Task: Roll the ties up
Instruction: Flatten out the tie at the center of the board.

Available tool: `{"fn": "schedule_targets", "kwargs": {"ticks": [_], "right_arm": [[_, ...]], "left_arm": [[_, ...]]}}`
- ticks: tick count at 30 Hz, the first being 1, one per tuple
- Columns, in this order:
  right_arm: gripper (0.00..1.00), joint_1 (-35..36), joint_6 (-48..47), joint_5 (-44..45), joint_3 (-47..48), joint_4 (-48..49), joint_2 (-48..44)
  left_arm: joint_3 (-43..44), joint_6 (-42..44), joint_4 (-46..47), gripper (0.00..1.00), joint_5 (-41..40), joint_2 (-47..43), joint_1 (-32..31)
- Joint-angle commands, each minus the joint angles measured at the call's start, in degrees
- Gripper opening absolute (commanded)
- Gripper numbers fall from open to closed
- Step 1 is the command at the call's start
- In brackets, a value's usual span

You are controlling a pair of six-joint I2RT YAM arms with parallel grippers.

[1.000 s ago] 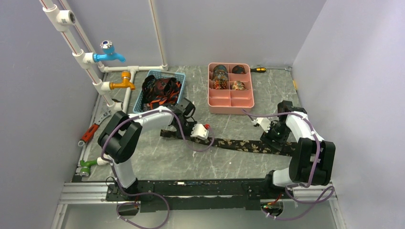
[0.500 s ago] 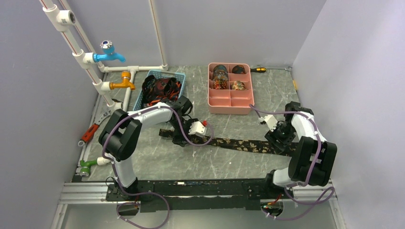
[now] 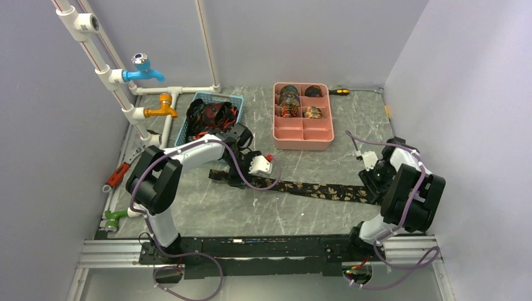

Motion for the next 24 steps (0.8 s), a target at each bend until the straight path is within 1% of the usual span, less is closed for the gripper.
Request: {"fn": "schedule_targets", "kwargs": {"ticks": [1,3,8,9,14,15,18,19,20,21,22,24], "right_arm": [[0.44,-0.33,-0.54,6.4,-2.18,8.26,4.13],[0.38,-0.47,-1.43,8.59,-2.19,10.99,6.62],[0.35,-2.35,-5.33,11.28,1.27,13.71,13.58],[0.35,-3.03,-6.41,11.65,2.48,13.78,14.93],[0.35,-6.12,-12.81,13.16,8.53,13.9,19.78],[0.35,-6.39,-14.42,13.43,9.62,13.96,20.49],[0.36,-6.47,-16.76,13.94,13.05,13.3,21.9],[0.37,-6.52,-17.25,13.71,13.93,13.15,21.94],[0.37,-6.5,-17.67,13.71,14.74,13.72,21.92],[0.37,-6.39,-18.13,13.93,15.62,14.03,21.98],[0.37,-6.42,-18.25,14.25,16.81,13.82,22.46],[0.38,-6.4,-17.7,14.58,19.78,12.25,24.65]], "left_arm": [[1.38,-2.31,0.41,0.82,1.15,-3.69,0.4],[1.01,-3.68,1.18,0.83,2.47,-5.75,1.2],[-0.39,-8.54,5.16,0.88,4.91,-12.86,4.18],[-0.41,-9.79,6.14,0.98,5.12,-14.26,4.74],[-0.63,-14.14,8.38,0.99,6.07,-20.67,6.19],[-1.88,-15.48,10.76,0.99,6.77,-22.64,6.47],[-9.23,-20.4,21.37,0.99,8.11,-29.73,6.6],[-11.82,-20.59,24.5,0.99,9.7,-31.45,6.63],[-14.16,-22.72,26.83,0.99,9.77,-32.41,6.52],[-14.44,-24.56,27.21,0.99,8.91,-32.61,6.46],[-13.01,-24.96,25.54,0.99,8.61,-31.91,6.44],[-7.59,-21.86,16.5,0.99,11.67,-27.06,6.6]]}}
